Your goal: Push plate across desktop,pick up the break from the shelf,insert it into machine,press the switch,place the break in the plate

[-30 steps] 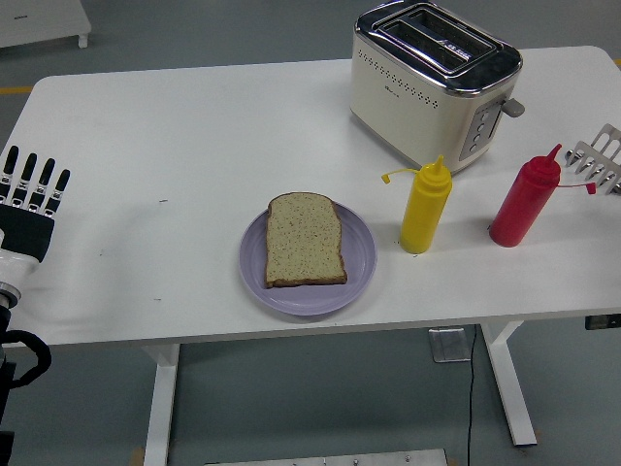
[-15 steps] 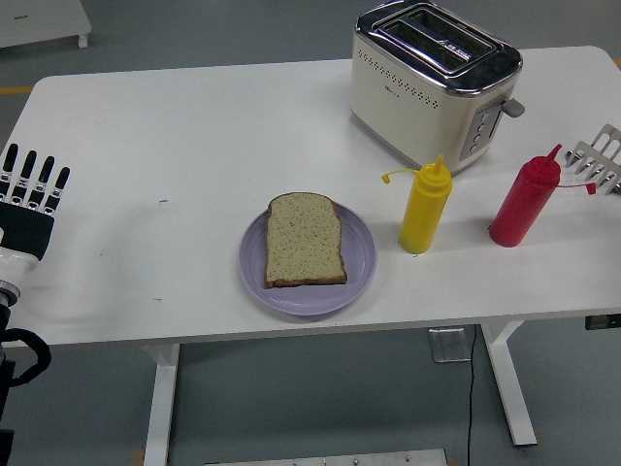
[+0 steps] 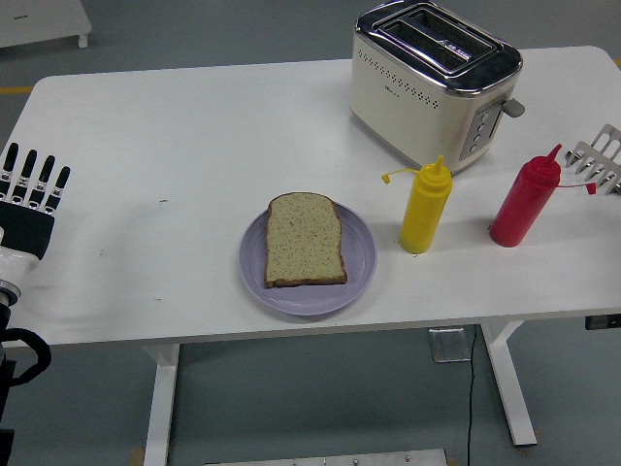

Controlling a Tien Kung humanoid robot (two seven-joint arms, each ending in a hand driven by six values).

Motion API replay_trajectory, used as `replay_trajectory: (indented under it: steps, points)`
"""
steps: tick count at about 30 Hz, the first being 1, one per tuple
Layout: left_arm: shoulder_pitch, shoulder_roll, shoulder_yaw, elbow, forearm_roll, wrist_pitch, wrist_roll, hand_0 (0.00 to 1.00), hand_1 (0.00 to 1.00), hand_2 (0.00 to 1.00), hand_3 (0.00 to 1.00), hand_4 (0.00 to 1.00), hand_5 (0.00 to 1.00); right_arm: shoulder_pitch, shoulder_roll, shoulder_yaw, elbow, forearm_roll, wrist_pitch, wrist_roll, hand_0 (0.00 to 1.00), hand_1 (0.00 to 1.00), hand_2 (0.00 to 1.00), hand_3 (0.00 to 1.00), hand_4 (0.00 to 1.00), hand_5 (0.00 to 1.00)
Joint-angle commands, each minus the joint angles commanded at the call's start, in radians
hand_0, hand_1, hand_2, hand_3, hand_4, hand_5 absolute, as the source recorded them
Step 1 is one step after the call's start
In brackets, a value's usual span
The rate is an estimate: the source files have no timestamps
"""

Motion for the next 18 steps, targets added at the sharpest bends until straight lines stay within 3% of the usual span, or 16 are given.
replay_trajectory:
  steps: [18]
  points:
    - [0.006, 0.003, 0.006, 0.0, -0.002, 0.0, 0.0, 0.814, 0.863, 0.946, 0.836, 0.607, 0.998, -0.005, -0.001, -0.002, -0.003, -0.003, -0.001, -0.005, 0.79, 0.753, 0.738, 0.719, 0.496, 0.525]
